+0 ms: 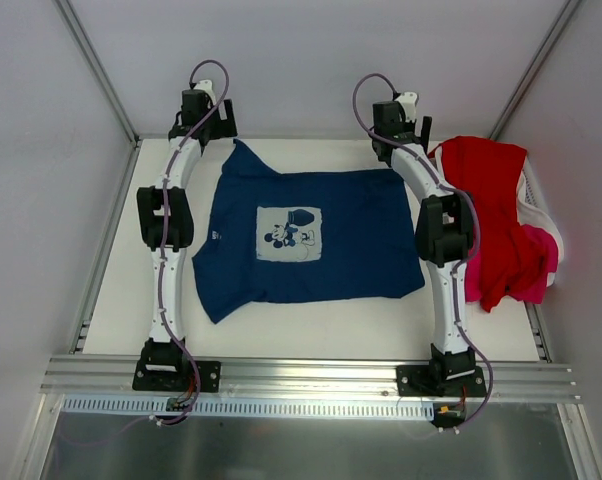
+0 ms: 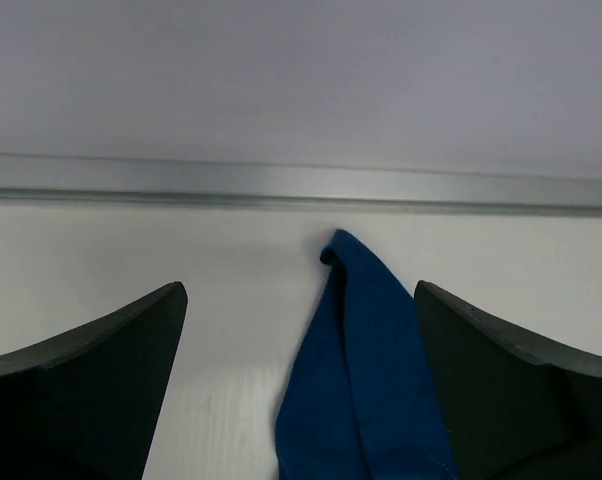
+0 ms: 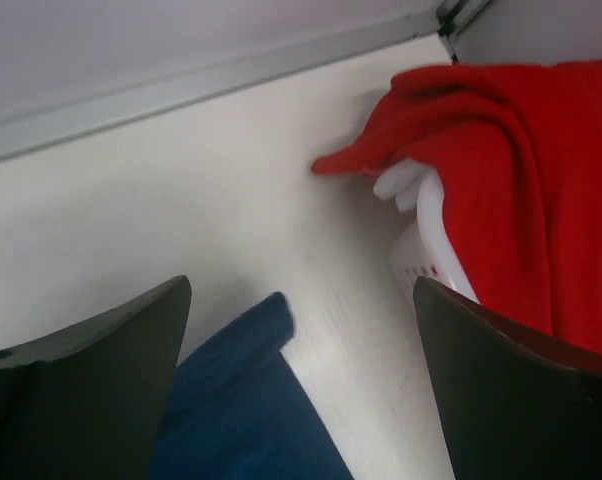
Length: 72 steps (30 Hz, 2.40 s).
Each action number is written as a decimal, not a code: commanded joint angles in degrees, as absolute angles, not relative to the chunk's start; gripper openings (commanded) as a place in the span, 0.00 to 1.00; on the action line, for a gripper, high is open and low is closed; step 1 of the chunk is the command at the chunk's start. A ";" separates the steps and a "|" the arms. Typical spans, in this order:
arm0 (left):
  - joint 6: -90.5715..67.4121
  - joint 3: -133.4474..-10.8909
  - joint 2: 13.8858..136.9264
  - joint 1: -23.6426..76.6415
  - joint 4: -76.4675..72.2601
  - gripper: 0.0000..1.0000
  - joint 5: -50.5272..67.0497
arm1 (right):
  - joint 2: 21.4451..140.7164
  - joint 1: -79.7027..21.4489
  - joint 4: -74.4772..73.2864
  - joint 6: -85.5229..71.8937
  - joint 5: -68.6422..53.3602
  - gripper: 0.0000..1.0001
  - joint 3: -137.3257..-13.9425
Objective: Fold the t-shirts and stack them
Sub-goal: Flatten the tshirt out
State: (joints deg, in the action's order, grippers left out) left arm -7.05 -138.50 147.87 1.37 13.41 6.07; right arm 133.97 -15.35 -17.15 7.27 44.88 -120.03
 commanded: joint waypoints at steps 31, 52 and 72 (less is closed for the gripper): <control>-34.88 -49.06 84.40 21.71 4.41 0.80 -8.35 | 105.11 -30.49 -19.53 -4.12 -1.56 0.99 -91.58; -46.93 -24.44 68.56 22.76 -5.71 0.52 -6.59 | 144.22 -33.84 -2.30 -22.23 -21.53 0.99 -132.53; -44.21 -28.30 32.61 25.58 25.12 0.98 -10.02 | 102.68 -33.93 -0.43 -9.67 -5.90 0.97 -75.96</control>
